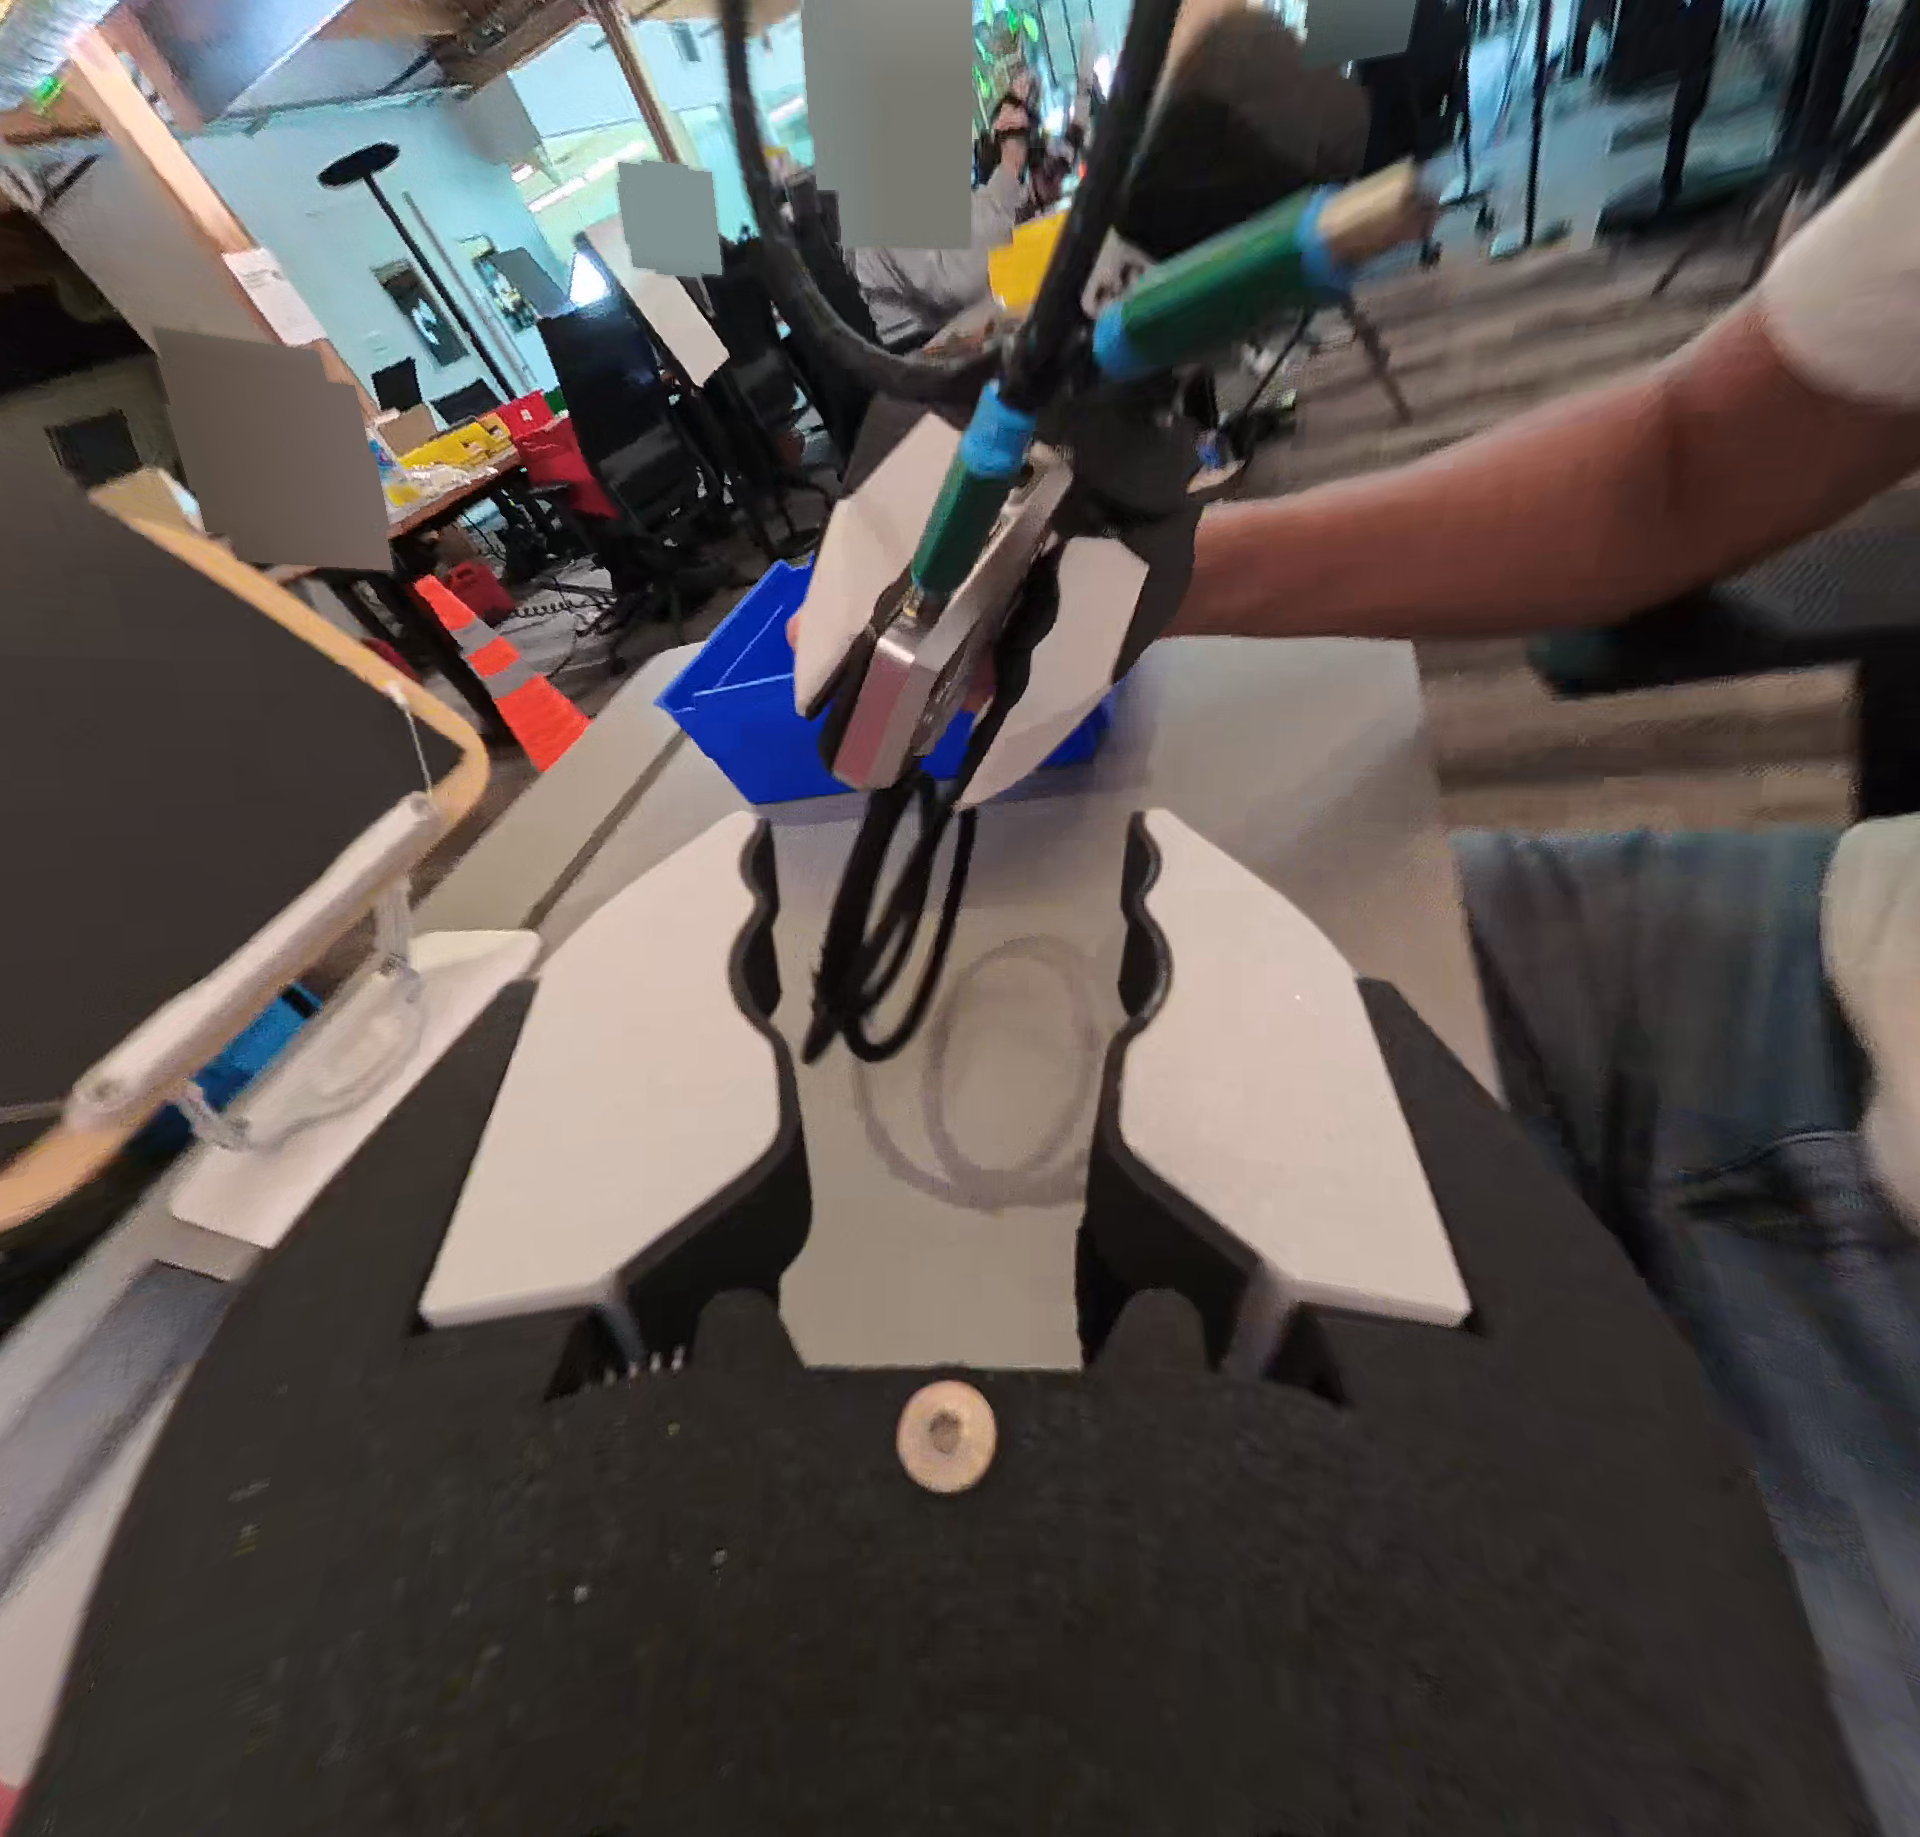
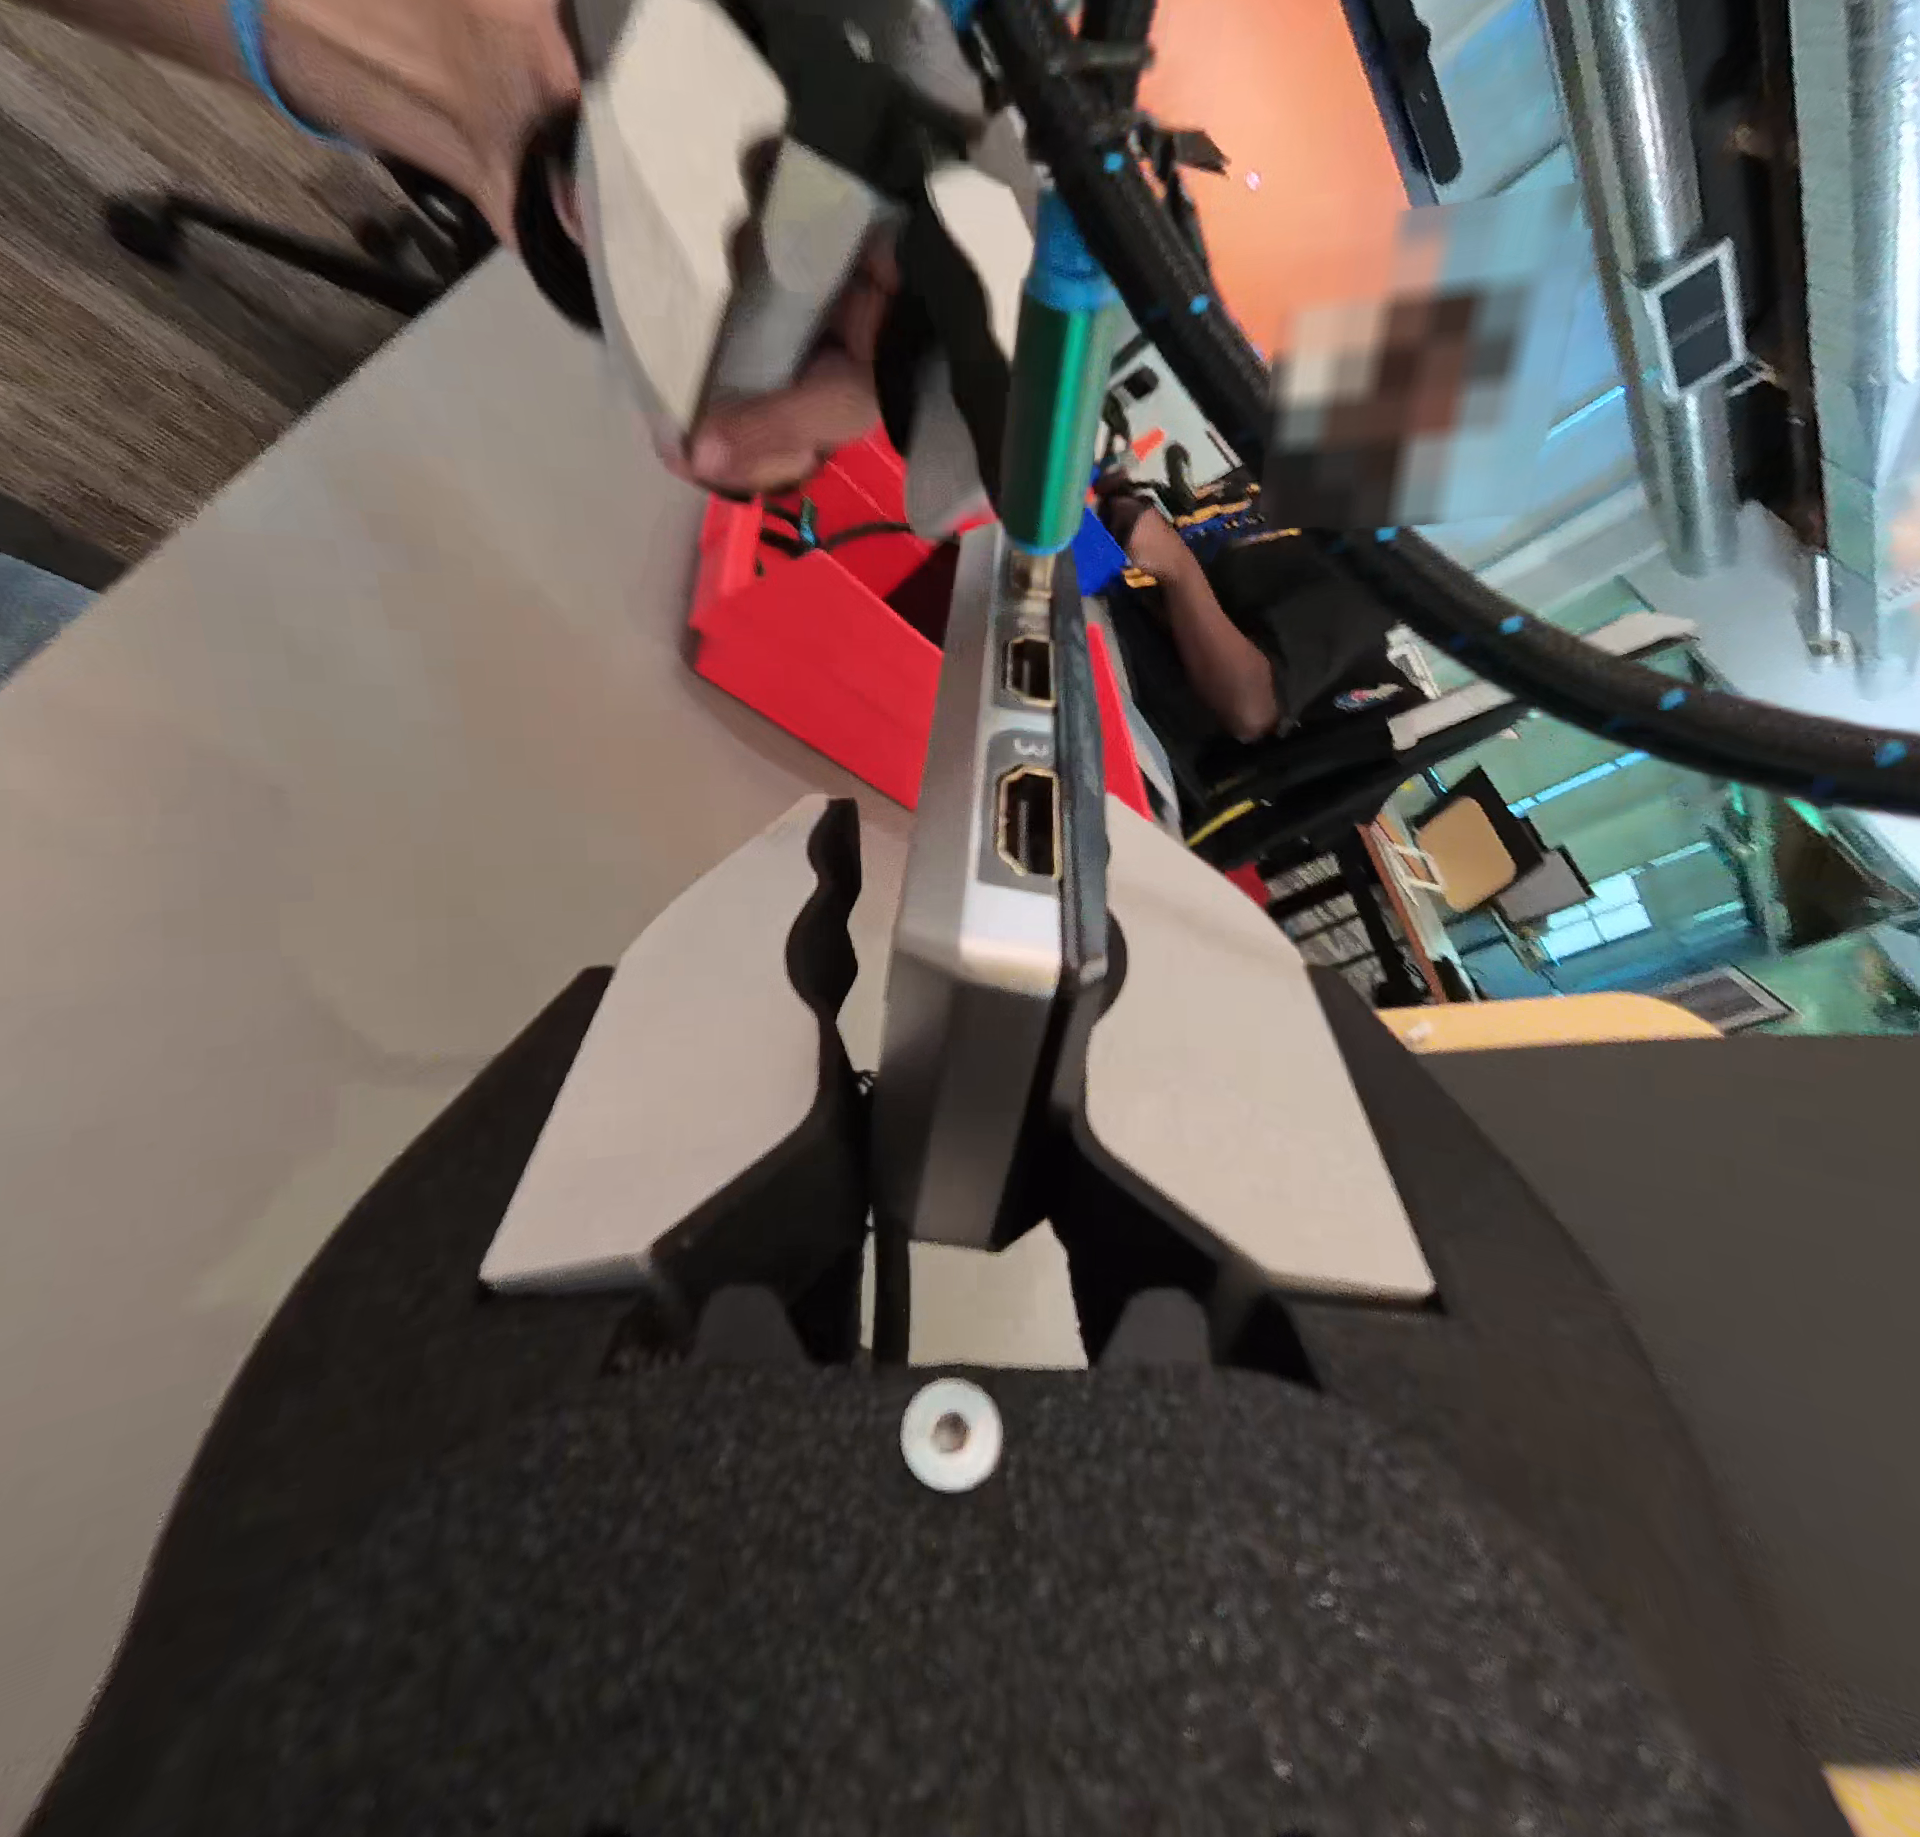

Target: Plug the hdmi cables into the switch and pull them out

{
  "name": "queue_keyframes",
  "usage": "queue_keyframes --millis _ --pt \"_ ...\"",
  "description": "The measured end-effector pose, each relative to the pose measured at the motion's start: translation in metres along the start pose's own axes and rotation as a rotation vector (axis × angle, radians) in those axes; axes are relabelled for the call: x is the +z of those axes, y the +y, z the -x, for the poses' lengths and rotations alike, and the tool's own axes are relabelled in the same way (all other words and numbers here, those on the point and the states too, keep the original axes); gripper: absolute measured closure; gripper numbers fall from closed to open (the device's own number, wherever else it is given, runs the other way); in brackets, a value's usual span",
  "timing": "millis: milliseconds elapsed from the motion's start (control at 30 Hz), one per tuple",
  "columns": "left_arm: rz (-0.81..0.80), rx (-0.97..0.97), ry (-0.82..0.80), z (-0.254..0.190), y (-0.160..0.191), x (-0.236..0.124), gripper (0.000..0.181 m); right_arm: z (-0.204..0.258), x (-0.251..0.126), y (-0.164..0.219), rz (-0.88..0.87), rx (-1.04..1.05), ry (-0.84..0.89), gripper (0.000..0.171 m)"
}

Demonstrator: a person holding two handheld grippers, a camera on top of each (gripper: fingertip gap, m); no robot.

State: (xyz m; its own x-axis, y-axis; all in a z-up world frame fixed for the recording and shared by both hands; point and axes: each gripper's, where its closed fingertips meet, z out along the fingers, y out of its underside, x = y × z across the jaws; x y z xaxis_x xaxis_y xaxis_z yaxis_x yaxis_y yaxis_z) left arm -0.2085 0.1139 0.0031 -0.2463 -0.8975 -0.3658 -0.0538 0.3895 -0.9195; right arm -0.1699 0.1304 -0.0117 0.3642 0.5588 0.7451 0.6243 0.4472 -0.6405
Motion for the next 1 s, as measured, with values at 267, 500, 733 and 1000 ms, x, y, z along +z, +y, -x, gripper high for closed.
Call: queue_keyframes --millis 267,500,733,1000 --pt "-0.028 0.247 0.012 -0.01 -0.014 0.039 0.159 0.019 0.004 -0.017 -0.042 -0.02 -0.099 0.131" --pt "0.085 0.285 -0.023 -0.008 -0.002 0.038 0.162 0.021 0.007 0.009 0.028 0.075 -0.128 0.131" --pt "0.199 0.29 -0.082 0.007 0.012 0.032 0.162 0.011 -0.001 0.018 0.139 0.057 -0.113 0.135" --pt "0.159 0.258 -0.096 0.008 0.008 0.034 0.157 0.003 0.001 0.022 0.194 -0.023 -0.056 0.148"
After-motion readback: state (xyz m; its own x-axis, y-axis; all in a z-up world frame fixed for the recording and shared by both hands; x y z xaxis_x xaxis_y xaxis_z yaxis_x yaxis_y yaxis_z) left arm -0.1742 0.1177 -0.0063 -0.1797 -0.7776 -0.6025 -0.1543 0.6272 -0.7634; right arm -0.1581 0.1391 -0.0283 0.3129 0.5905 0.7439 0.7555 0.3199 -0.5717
